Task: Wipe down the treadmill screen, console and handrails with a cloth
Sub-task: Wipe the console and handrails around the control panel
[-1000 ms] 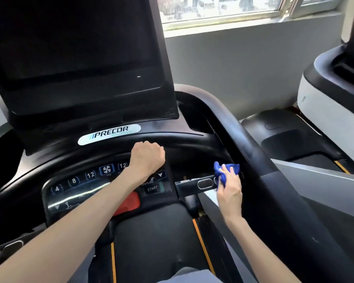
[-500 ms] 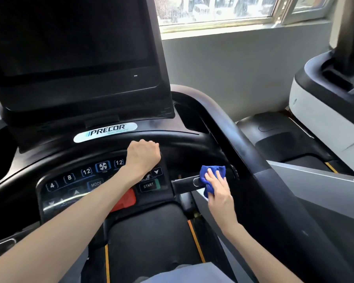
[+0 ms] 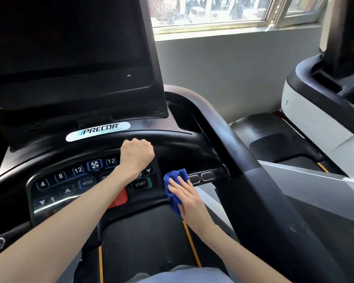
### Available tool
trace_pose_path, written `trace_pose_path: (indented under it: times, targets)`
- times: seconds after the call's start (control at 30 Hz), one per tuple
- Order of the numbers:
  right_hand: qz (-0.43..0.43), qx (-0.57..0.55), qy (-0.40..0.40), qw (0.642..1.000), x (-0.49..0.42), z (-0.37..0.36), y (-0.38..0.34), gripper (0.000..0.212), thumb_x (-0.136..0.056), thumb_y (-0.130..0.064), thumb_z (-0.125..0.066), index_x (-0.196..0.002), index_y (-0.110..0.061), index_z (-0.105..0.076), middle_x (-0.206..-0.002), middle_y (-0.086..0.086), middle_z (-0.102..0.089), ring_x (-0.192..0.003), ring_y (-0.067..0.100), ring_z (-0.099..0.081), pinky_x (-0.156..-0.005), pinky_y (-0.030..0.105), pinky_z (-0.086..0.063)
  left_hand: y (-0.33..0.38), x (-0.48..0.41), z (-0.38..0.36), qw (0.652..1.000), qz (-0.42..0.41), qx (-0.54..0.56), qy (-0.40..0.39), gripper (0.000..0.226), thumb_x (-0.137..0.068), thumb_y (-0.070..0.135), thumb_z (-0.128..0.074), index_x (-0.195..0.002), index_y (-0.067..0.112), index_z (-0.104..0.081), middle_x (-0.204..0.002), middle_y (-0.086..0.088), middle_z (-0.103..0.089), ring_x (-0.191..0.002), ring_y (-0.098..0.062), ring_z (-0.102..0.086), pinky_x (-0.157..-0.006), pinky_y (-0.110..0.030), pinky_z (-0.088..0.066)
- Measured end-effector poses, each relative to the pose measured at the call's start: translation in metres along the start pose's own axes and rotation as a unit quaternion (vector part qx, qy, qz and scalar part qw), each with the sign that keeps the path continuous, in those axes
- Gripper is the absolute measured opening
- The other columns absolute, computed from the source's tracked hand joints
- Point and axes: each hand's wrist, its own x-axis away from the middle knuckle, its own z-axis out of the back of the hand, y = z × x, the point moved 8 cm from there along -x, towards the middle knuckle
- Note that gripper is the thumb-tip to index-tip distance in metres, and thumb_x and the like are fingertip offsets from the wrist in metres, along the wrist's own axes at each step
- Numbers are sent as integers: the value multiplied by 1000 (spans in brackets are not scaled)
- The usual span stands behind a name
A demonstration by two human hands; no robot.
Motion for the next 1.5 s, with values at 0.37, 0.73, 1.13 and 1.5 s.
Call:
trace_pose_path:
  times: [0.37, 0.73, 1.13, 1.5]
  targets:
    - [-181, 1, 56, 982, 24, 62, 94, 47, -82, 2, -44, -126, -7, -58, -134, 2, -53, -129, 26, -46, -109, 16, -24, -2, 0, 6, 998, 46, 26, -28, 37, -98, 14, -34, -100, -3, -66, -102, -23, -66, -98, -38, -60, -82, -38, -45]
    - [-20, 8, 11, 1000, 9, 14, 6, 38, -86, -12, -48, -121, -10, -62, -133, -2, -56, -130, 16, -44, -110, 29, -31, -6, -2, 4, 994, 66, 78, -39, 36, -97, 17, -37, -101, -3, -66, -105, -26, -63, -97, -41, -61, -82, -37, -46]
    - [-281, -80, 179, 939, -40, 96, 102, 40, -91, 3, -45, -128, -8, -54, -133, 8, -55, -126, 24, -48, -99, 24, -35, -11, -3, 2, 995, 57, 66, -51, 40, -97, 23, -36, -101, 4, -70, -103, -20, -66, -98, -36, -62, -80, -36, -47]
    - [-292, -43, 0, 955, -146, 11, 129, 48, -101, -24, -36, -147, -13, -26, -155, 5, -23, -143, 26, -13, -112, 35, -8, -83, -10, 10, 984, 43, 169, -27, 30, -93, 18, -45, -110, 16, -70, -110, -5, -71, -105, -26, -63, -94, -36, -46]
